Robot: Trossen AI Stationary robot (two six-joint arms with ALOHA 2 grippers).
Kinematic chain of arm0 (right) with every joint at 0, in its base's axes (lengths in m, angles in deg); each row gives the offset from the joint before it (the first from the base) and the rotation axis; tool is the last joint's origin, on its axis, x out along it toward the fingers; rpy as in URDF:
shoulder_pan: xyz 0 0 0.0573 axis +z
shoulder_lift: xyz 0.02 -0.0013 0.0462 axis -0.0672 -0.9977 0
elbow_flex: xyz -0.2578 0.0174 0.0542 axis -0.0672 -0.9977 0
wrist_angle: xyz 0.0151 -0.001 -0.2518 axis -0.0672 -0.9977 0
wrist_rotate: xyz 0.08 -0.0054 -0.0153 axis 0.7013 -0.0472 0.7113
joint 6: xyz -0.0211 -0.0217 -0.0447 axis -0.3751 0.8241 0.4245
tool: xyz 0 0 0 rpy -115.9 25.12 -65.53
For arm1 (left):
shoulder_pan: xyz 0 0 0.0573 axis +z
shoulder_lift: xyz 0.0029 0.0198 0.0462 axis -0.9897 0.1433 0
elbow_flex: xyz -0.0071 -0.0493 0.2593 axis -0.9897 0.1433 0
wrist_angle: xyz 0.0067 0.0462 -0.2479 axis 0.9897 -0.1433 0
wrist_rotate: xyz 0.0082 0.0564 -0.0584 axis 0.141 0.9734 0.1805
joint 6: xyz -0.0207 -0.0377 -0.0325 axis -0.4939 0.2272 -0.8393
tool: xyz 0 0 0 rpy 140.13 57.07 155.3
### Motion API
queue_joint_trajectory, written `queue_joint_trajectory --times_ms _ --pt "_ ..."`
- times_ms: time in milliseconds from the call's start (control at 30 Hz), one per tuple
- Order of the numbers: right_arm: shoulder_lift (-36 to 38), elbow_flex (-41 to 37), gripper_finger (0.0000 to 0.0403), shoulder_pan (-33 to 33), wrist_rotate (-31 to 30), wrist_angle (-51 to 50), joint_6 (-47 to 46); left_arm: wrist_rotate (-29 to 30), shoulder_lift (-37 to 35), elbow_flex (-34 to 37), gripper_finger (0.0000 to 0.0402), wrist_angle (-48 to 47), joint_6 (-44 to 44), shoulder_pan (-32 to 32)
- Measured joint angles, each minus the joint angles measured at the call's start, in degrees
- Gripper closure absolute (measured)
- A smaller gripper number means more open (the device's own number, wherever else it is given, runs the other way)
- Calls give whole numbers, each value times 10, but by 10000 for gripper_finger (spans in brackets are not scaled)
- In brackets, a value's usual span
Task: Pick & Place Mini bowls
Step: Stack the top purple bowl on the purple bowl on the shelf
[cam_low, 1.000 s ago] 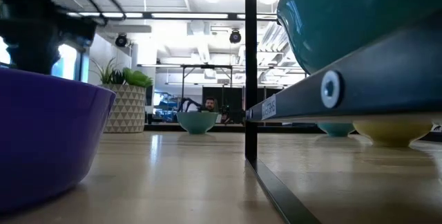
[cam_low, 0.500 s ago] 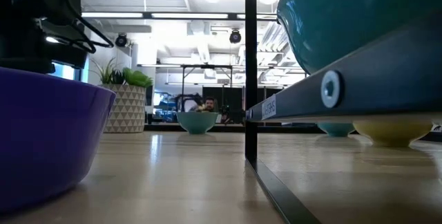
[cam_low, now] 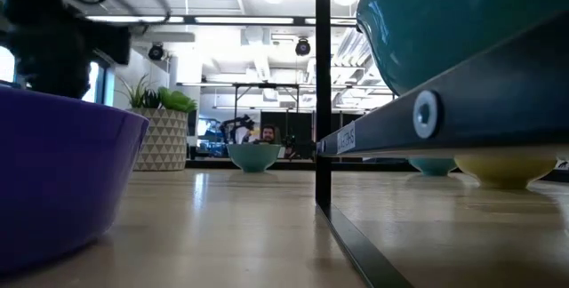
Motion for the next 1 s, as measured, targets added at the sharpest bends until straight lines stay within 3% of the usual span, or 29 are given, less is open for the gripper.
queue_joint_trajectory --times_ms 100,233,567,1000 --pt "0 0 403 0 0 0 0 42 0 -33 398 31 37 6" --pt "0 0 403 0 0 0 -2 53 0 -60 397 90 110 46" --pt "0 0 403 0 0 1 -14 -63 93 -103 399 277 312 168" --pt "0 0 403 0 0 0 -14 -137 300 -224 400 316 416 184"
